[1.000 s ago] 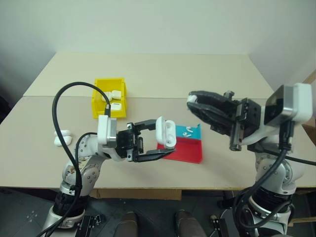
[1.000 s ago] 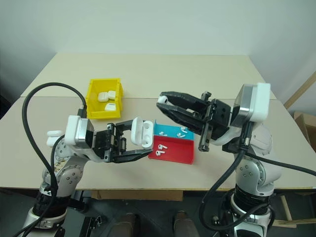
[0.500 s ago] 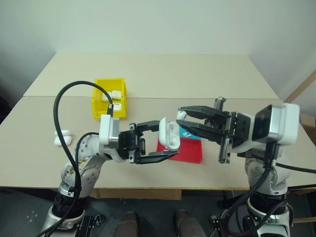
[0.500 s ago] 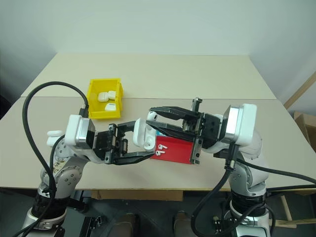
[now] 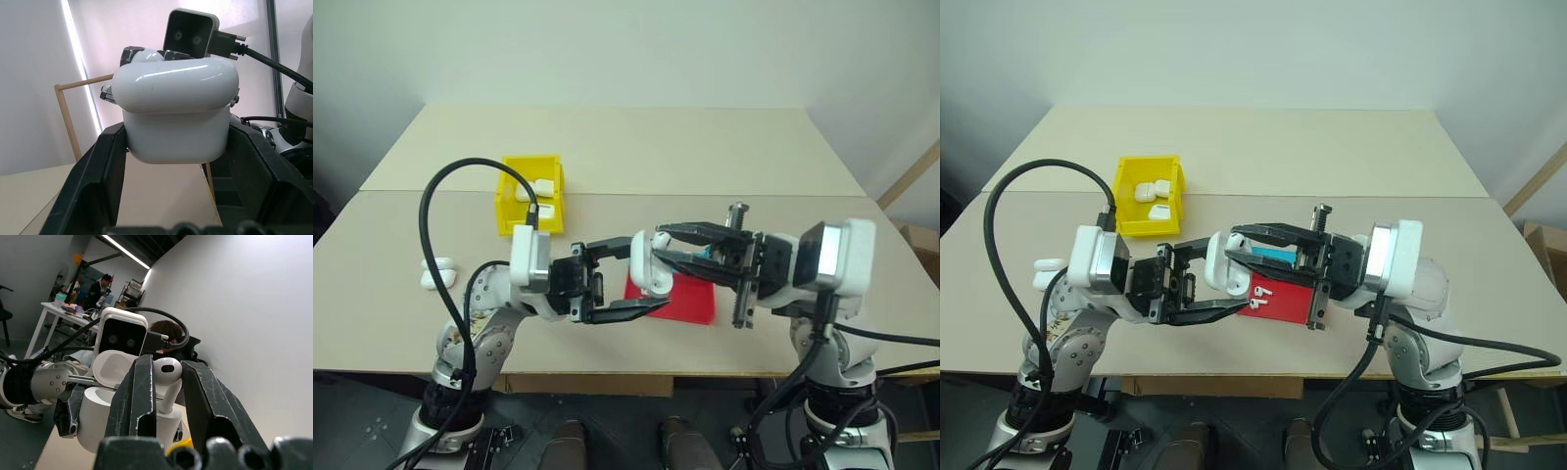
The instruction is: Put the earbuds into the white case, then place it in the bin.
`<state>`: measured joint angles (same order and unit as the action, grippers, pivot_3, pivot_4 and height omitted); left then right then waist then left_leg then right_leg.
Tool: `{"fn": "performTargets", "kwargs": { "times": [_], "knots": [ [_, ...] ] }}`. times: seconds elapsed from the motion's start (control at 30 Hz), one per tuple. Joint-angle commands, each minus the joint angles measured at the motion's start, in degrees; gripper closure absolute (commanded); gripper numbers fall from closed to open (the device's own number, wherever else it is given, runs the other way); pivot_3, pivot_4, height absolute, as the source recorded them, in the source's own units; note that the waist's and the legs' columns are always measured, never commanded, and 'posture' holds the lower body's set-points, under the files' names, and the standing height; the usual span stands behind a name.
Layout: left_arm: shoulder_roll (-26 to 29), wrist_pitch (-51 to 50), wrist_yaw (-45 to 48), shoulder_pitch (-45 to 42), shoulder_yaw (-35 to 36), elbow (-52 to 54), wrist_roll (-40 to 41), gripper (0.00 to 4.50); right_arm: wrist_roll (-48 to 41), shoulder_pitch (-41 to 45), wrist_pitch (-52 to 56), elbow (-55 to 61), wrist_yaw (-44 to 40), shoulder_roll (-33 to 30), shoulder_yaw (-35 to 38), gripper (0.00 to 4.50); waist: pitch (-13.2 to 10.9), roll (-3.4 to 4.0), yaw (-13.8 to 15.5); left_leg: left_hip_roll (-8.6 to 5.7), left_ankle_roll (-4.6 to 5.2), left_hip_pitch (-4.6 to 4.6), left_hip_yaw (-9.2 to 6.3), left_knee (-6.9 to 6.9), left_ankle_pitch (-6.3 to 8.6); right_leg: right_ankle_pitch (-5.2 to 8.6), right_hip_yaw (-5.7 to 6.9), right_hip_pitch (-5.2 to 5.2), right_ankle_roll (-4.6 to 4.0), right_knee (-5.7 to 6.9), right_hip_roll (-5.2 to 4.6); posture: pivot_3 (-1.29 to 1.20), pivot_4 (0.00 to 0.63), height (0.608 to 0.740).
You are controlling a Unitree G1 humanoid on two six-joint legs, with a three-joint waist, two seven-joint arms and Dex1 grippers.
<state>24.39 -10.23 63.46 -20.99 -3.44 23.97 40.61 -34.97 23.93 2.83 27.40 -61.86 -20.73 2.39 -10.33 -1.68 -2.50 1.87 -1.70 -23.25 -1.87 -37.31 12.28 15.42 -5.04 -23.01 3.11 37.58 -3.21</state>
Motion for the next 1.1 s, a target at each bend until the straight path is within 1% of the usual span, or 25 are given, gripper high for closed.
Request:
{"fn": "performTargets", "kwargs": {
  "times": [0.03,0.6,0.8,0.93,1.1],
  "knots": [
    [-0.3,0.7,-0.2,-0.8,0.3,2.1,0.8,1.72,0.0,-0.1,-1.8,0.3,0.4,-0.7,-0.4,3.82,0.0,0.00,0.0,0.00,0.00,0.00,0.00,0.00,0.00,0.00,0.00,0.00,0.00,0.00,0.00,0.00,0.150,0.740],
    [-1.0,1.3,0.6,-1.2,0.0,1.4,0.4,1.72,1.7,-0.7,-4.9,-0.8,1.0,-2.8,-2.6,3.82,0.0,0.00,0.0,0.00,0.00,0.00,0.00,0.00,0.00,0.00,0.00,0.01,0.00,0.01,0.00,0.00,0.150,0.740],
    [-1.1,1.5,0.8,-1.3,0.0,1.1,0.1,1.72,0.1,0.0,-3.7,-1.4,-0.1,-4.2,-3.1,3.82,0.0,0.00,0.0,0.00,0.00,0.00,0.00,0.00,0.00,0.00,0.00,0.01,0.00,0.00,0.00,0.00,0.150,0.740],
    [-1.2,1.7,0.9,-1.2,-0.1,1.0,-0.2,1.72,1.8,-0.1,-5.2,-1.6,0.7,-4.2,-3.2,3.82,0.0,0.00,0.0,0.00,0.00,0.01,0.00,0.00,0.00,0.00,0.00,0.00,0.00,0.01,0.00,0.00,0.150,0.740],
    [-1.3,2.3,1.5,-1.1,0.0,0.5,-0.7,1.72,1.6,0.2,-4.5,-2.0,0.4,-5.0,-3.5,3.82,0.0,0.00,0.0,0.00,0.00,0.00,0.00,0.00,0.00,0.00,0.00,0.01,0.00,0.00,0.00,0.00,0.150,0.740]
  ]
}}
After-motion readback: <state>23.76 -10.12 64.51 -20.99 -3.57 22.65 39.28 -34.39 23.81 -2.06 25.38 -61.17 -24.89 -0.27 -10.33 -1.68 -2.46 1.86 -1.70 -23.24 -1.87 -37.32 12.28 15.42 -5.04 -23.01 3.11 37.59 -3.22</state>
